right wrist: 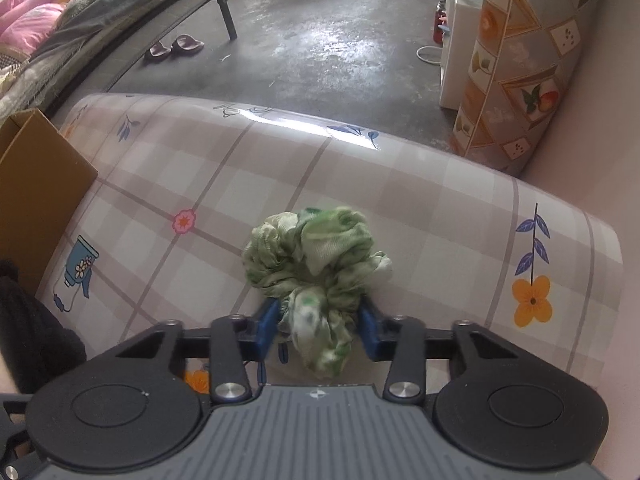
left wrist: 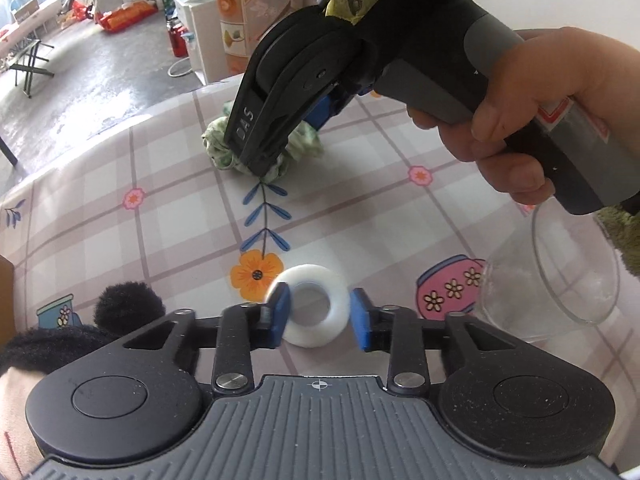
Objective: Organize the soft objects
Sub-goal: 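Grasp the green scrunchie with the right gripper while the left gripper grasps the white tape roll, then lift the scrunchie and tape roll and carry both toward the cardboard box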
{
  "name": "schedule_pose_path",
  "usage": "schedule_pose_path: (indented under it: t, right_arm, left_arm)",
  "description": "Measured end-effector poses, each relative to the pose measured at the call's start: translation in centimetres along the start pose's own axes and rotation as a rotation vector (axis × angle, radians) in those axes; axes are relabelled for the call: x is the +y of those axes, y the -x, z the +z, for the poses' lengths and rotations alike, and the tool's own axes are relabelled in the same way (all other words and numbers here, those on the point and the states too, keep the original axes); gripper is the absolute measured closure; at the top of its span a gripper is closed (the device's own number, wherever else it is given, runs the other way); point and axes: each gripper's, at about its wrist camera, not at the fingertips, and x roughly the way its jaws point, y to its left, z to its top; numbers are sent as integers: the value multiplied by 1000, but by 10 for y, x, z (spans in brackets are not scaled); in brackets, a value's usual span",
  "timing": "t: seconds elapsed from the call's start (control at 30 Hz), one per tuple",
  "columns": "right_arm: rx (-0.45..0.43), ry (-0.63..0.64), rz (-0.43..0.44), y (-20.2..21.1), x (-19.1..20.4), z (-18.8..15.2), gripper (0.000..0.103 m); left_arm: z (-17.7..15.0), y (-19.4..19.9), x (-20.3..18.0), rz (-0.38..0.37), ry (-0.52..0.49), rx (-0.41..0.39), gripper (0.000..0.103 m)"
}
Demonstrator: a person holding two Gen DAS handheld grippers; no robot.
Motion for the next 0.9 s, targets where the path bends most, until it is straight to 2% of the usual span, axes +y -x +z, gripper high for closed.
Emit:
schedule_pose_path:
  t: [0.1,0.3,0.4,0.57,0.7,0.9]
  right_arm:
    - [-7,-22,2,5,-4,-2,74]
    - [-70,-57,23,32,-10,-12,76]
    - [-116,-76,40,55,-13,-20,76]
    - [-197,-99,72,98,-16,-37,76]
    - [-253,-109,93,130,-15,-55,76]
    - [-328,-137,152,166,-13,-90,76]
  left_arm:
    - [-1,-1,2,-11,15,15,93]
    - [-6,5,11,-44,75,10,94]
    - [-8,13,12,-55,79,-8,100]
    - [-10,33,14,-78,90,-57,101]
    - [-15,43,16,-98,105,-70,101]
    - [-16,37,7,-109,55,-50,95]
